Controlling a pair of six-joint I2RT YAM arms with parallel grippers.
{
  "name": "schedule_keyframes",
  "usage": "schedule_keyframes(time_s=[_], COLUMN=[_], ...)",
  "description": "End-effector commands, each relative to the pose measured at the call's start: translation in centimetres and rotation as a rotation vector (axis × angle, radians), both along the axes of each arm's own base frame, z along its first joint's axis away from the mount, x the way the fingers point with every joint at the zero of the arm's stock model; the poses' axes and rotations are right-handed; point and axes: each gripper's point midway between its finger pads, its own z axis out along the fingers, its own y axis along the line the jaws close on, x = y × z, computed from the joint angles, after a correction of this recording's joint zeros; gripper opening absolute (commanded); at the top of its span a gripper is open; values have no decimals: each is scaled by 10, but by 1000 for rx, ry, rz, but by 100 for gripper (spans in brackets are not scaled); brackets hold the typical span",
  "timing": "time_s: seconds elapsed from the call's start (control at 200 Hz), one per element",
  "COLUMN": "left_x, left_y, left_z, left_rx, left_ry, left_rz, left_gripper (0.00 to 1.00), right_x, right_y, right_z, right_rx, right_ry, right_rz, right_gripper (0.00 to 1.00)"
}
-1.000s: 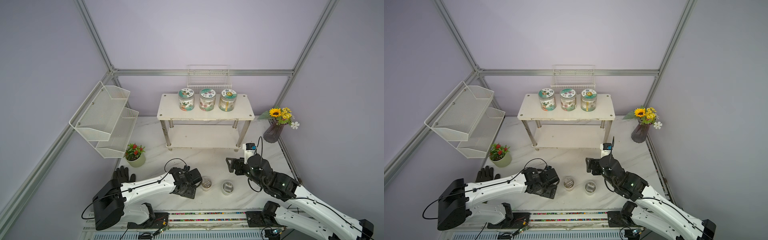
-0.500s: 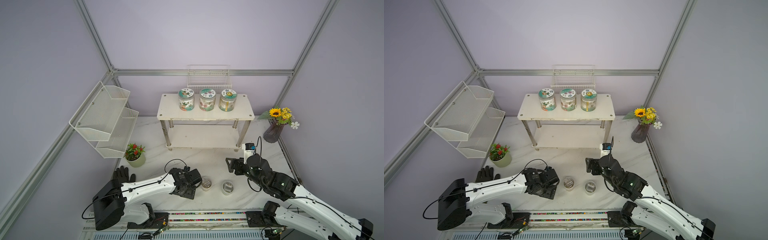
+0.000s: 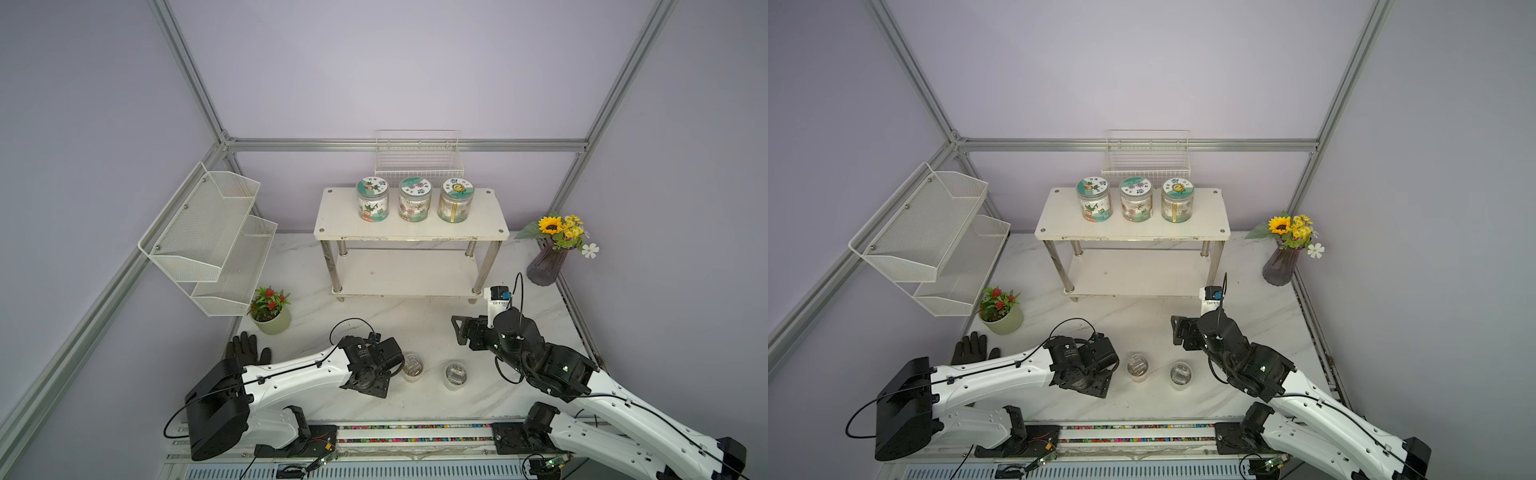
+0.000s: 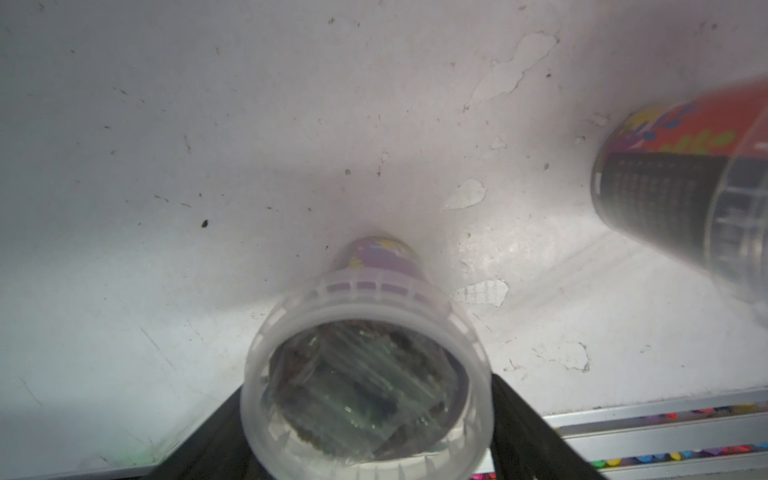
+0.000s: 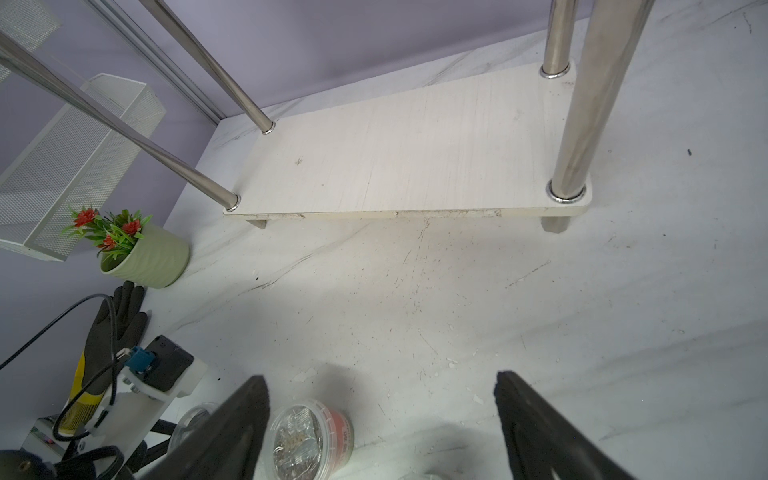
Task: Place the seed container on the shelf
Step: Pick up the seed jar at the center of the board.
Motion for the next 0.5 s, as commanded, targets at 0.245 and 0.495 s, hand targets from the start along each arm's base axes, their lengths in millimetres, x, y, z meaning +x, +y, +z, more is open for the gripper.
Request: schedule_keyframes(time_s=[0.245,0.495], left_x=[2,3], left_y=[-2,1], left_z=[6,10], left_rx=[-2,5], left_ry=[-16,-23], left_rz=[-23,-23], left_gripper=[75,72], right_x=[0,0], right_y=[1,2], right_z=[-2,-1], right_rx=[-6,-4], right_ry=[-10,-10], right_rz=[9,11], right_gripper=[88,88])
